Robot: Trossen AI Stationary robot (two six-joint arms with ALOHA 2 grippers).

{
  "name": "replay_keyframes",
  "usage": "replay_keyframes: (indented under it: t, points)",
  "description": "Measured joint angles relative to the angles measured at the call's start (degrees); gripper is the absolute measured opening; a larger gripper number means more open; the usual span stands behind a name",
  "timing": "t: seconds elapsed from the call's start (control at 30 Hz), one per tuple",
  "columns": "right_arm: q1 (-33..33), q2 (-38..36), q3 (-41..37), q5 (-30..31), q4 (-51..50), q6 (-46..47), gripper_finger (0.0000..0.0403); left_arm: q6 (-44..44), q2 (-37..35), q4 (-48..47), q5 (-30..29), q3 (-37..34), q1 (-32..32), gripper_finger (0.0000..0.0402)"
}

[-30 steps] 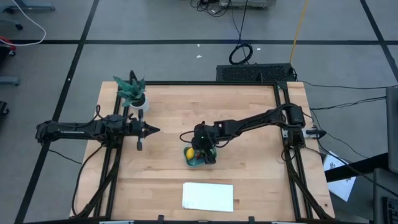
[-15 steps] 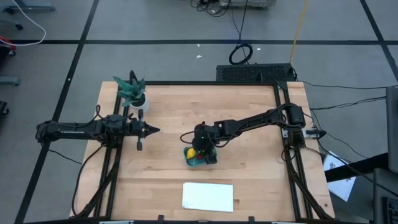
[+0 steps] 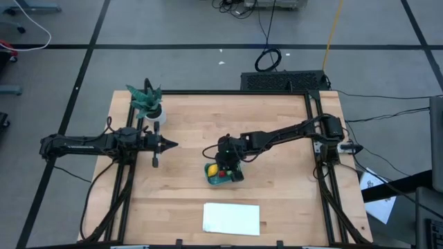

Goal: Pick and placing Produce into tupperware
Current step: Return to Home Position

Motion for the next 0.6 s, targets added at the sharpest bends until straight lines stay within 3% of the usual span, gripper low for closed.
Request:
replay_keyframes:
  t: [0.27, 0.6]
  points:
    - [0.00, -9.62, 0.00, 0.37, -4.69, 0.42, 0.0001, 0.56, -0.02, 0.03, -0.27, 0.00, 0.01, 0.0005]
    - [-1.75, -23.73, 0.00, 8.99, -9.47, 2.55, 0.0000, 0.56, -0.02, 0.17, -0.44, 0.02, -0.01, 0.0005]
